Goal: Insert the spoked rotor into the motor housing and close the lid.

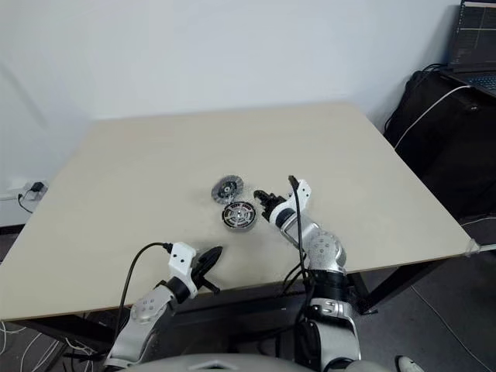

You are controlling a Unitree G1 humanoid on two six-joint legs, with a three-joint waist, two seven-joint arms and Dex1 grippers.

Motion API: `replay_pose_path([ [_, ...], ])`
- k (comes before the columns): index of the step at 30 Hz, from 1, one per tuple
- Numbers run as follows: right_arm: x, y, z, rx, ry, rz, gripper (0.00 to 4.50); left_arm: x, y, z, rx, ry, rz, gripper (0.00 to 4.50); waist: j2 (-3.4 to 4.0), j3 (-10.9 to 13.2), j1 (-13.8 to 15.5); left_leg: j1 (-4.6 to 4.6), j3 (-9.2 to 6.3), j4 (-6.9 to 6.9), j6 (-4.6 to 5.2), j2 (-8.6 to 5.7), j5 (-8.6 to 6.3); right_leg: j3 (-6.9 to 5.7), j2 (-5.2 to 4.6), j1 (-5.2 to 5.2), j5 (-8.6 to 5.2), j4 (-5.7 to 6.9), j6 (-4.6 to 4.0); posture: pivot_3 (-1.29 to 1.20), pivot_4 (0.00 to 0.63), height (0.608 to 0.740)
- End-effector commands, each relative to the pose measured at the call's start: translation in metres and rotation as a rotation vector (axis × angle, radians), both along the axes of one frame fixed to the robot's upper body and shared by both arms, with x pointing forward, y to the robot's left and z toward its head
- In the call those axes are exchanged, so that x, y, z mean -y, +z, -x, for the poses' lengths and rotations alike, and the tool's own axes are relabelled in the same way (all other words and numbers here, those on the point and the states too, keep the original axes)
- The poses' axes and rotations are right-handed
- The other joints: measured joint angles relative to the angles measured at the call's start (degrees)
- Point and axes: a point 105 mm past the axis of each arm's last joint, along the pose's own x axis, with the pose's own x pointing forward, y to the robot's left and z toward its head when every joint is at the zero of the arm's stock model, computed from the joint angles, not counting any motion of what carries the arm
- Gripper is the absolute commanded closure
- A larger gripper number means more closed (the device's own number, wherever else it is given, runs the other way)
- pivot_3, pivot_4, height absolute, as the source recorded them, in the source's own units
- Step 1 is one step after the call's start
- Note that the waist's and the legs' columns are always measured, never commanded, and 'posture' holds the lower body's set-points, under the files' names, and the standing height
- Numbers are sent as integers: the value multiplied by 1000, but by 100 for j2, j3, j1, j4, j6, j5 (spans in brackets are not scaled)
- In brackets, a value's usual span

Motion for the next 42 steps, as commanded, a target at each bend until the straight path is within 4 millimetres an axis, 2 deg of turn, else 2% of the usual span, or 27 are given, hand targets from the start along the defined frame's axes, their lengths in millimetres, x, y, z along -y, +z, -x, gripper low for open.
replay_pose_path([
  [1,7,20,-7,105,-16,82,2194,3,14,-6,58,-17,8,4500,0,0,-4,0,0,0,0,0,0,0,0,0,0,0,0,0,0,740],
  [3,7,25,-8,201,28,277,2194,3,14,-6,58,-19,6,4500,0,0,-10,1,3,-1,0,0,0,0,1,-1,0,0,0,0,0,740],
  [6,-5,25,-6,365,154,611,2791,4,14,-7,60,-21,5,4500,0,0,-22,1,8,-1,0,1,0,2,1,-2,0,0,0,0,0,740],
  [8,-18,25,-3,466,236,770,3464,4,14,-7,61,-21,5,4500,-2,0,-27,4,17,-1,1,1,-1,8,2,-2,0,0,1,0,0,740],
  [11,-34,24,0,556,314,890,4418,4,15,-8,64,-19,4,4500,-3,1,-23,7,17,-1,0,3,0,10,3,-2,0,2,1,0,0,740],
  [16,-56,23,-3,617,394,949,4465,4,15,-9,70,-14,3,4500,-19,9,16,7,16,3,0,1,0,10,2,0,2,2,4,0,0,740],
  [25,-73,14,-13,594,445,942,4465,2,13,-8,67,-2,5,4500,-25,9,45,6,13,0,-2,1,-1,11,1,-5,3,2,1,0,0,740],
  [30,-76,-5,-13,540,500,957,4465,1,11,-6,62,5,7,4500,-25,9,40,9,14,1,-2,1,0,11,1,-4,3,5,0,0,0,740],
  [36,-72,-36,-3,402,606,962,4465,0,9,-4,59,9,9,4500,-25,7,37,10,15,1,-2,0,-1,13,1,-3,4,5,-1,0,0,740],
  [38,-72,-36,-2,390,620,953,4465,0,9,-4,57,10,9,4500,-29,0,35,13,14,1,-2,1,0,13,1,-1,4,7,-1,0,0,740],
  [42,-68,-9,-13,479,579,956,4465,1,8,-4,53,9,11,4500,-30,-3,36,16,14,4,-2,0,0,12,1,3,4,8,0,0,0,740],
])
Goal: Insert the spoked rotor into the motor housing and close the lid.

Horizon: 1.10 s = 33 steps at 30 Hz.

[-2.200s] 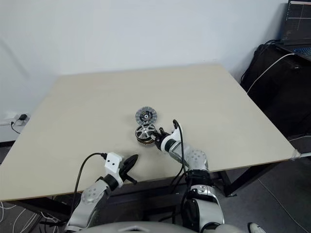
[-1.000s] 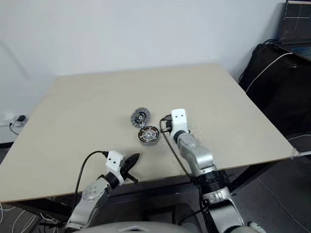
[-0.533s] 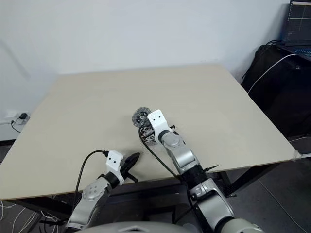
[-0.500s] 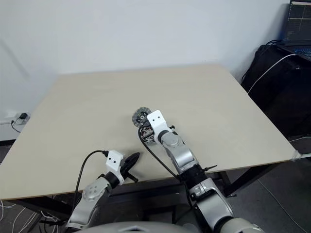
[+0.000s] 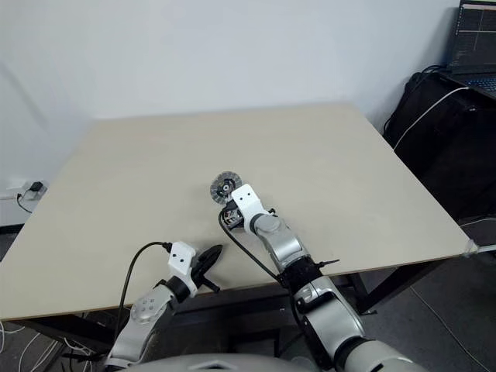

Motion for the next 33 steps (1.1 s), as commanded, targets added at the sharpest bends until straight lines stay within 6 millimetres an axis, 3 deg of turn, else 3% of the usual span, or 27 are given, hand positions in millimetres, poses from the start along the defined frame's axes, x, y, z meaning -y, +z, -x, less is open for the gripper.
replay_pose_path([
  [1,1,32,-12,104,30,-13,4465,1,5,-3,30,5,9,4500,0,0,7,0,0,1,0,0,0,-1,0,0,0,0,0,0,0,740],
  [5,2,54,-8,176,215,86,4465,3,3,-4,26,-1,12,4500,0,1,7,-6,0,1,1,-2,0,-1,-1,-5,0,-2,1,0,0,740],
  [12,4,56,15,160,610,365,2308,6,1,-5,20,-11,18,4500,-1,1,10,-5,-1,2,0,0,0,-6,0,-4,0,-1,0,0,0,740],
  [21,7,52,22,60,855,527,2308,8,-1,-3,16,-4,29,4500,-6,3,47,-6,-5,6,-1,-1,0,-12,-4,-3,0,-2,1,0,0,740],
  [33,6,39,14,-8,877,552,2308,5,0,1,20,17,34,4500,-7,2,87,-7,-7,5,-3,-3,-1,-13,-7,-5,10,-2,-15,0,0,740],
])
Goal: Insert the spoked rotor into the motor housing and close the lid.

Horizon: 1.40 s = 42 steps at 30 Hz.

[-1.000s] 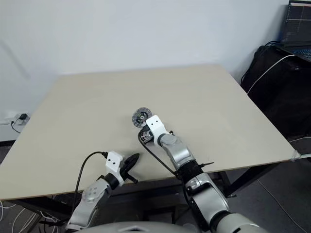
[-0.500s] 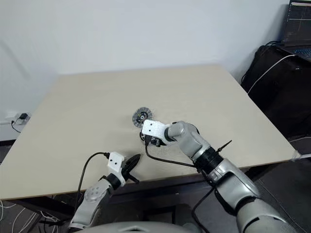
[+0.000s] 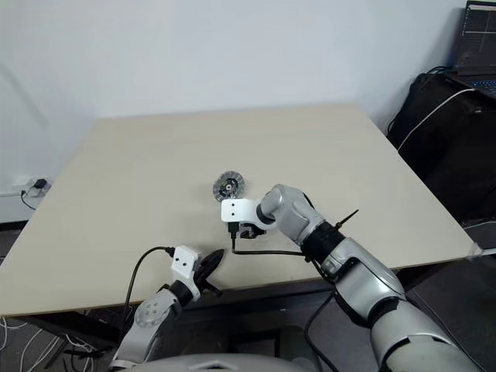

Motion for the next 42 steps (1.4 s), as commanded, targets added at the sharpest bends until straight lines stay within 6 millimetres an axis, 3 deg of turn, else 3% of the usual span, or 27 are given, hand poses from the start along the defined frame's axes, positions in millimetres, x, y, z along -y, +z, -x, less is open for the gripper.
replay_pose_path([
  [1,-5,14,-11,45,7,-17,2308,0,13,-3,54,6,6,4500,0,0,0,0,0,0,0,0,0,0,0,0,1,0,-1,0,0,740],
  [15,1,0,-20,10,-43,23,2308,1,20,-2,61,17,5,4500,2,0,-6,0,-1,-2,-2,0,0,0,1,-2,7,2,-13,0,0,740],
  [18,3,-4,-20,1,-45,35,2827,1,20,-2,62,22,4,4500,2,-1,-6,2,-1,-1,-2,0,0,0,1,0,8,3,-14,0,0,740],
  [23,3,-8,-19,-5,-50,42,4419,1,21,-1,62,28,5,4500,5,-3,-7,3,-2,-2,-3,-1,1,0,1,0,7,4,-14,0,0,740],
  [24,3,-9,-19,-6,-52,42,4483,0,21,-1,62,29,5,4500,5,-3,-6,2,-3,-2,-3,-1,1,0,1,-1,8,4,-15,0,0,740],
  [33,4,-11,-20,-13,-96,10,4483,0,21,0,59,37,6,4500,6,-5,-7,10,-6,1,-12,-1,7,-3,2,6,0,9,0,0,0,740],
  [42,8,13,-11,-58,-211,-202,4483,2,19,1,46,34,15,4500,6,-5,16,-9,-17,1,-10,-4,6,-10,-2,-3,11,4,-20,0,0,740],
])
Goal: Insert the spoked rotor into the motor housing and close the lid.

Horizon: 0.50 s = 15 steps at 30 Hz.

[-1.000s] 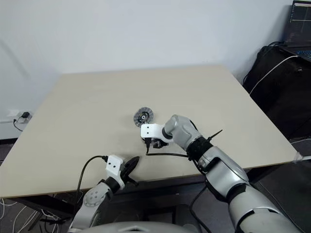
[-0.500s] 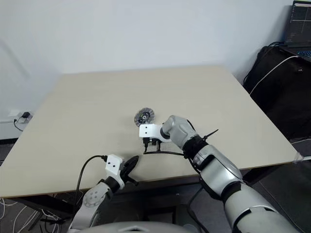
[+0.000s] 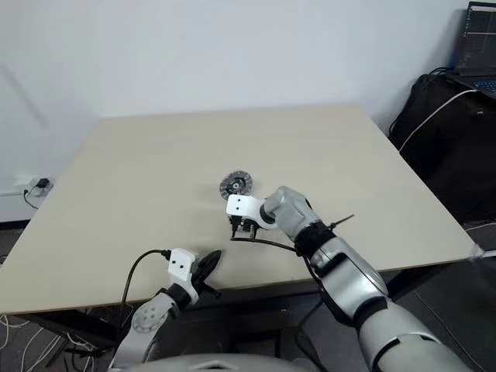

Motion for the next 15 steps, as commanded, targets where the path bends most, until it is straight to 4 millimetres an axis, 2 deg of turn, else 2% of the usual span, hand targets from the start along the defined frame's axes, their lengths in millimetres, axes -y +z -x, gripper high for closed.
replay_pose_path([
  [1,-1,30,-2,45,-27,-98,4483,4,13,-5,52,-10,13,4500,0,0,-1,-2,-1,0,1,0,-1,0,0,-3,1,-1,-3,0,0,740],
  [6,8,42,17,50,-72,-146,4483,9,12,-8,48,-30,21,4500,0,2,-2,-10,-2,-1,2,0,-3,-2,0,-10,-5,-3,4,0,0,740],
  [15,15,39,54,14,-149,-168,4483,12,11,-10,44,-50,25,4500,-10,8,7,-9,-5,8,0,2,-1,-8,1,-3,-16,-3,25,0,0,740],
])
